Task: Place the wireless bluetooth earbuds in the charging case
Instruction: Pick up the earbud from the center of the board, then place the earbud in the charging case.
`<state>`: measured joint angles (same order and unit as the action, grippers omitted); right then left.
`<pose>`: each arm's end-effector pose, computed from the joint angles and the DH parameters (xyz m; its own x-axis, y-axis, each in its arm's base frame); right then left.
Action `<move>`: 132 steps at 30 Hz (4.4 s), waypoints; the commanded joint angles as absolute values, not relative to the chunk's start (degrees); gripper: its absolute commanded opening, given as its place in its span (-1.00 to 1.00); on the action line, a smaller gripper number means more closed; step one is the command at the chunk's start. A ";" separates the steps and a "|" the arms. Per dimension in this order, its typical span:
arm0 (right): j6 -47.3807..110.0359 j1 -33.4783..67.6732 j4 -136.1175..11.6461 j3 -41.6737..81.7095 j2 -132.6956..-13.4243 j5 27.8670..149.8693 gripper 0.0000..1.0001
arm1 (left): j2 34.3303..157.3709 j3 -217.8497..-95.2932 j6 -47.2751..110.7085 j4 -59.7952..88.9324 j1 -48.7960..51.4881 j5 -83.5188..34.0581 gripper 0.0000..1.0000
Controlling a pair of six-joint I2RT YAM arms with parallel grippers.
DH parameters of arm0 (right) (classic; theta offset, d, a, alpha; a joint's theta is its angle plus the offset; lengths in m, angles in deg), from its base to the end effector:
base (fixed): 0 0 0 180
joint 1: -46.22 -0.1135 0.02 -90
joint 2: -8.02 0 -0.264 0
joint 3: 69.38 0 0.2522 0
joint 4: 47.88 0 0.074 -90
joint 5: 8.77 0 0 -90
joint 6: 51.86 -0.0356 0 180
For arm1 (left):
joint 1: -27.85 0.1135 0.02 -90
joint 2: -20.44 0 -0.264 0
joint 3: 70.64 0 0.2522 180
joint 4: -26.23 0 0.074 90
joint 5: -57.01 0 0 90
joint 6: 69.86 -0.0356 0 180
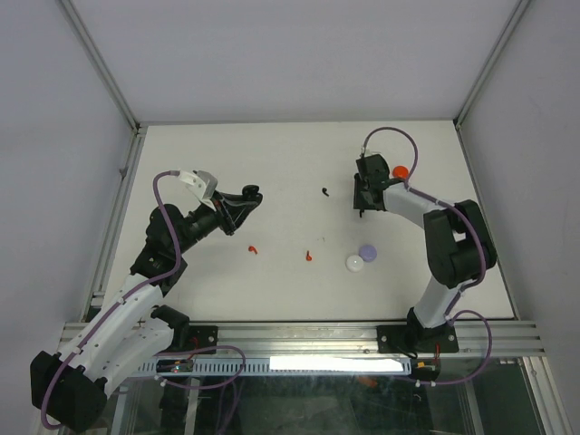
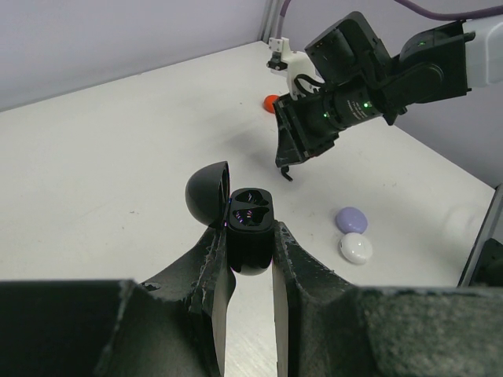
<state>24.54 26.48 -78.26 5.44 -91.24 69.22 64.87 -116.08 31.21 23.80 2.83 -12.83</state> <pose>0.3364 0.1129 0.1808 -0.7989 -0.0423 -0.6000 -0.0305 0.9991 -0.0298 0.1679 -0.0919 0.3001 -0.1582 -0.1251 -0.9795 0.6917 0.6938 -0.2003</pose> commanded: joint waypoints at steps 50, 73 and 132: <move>22.33 17.26 -70.55 1.48 -68.57 83.03 -0.82 | 67.50 -114.34 30.90 40.15 3.49 0.93 -1.00; 9.69 6.05 -32.66 -11.05 -47.48 102.08 -0.80 | 70.44 -110.79 37.43 66.49 3.49 6.39 -1.00; 5.36 -5.56 -8.04 -15.35 -58.50 102.56 -0.79 | 70.09 -106.66 41.24 77.74 3.46 13.05 -1.00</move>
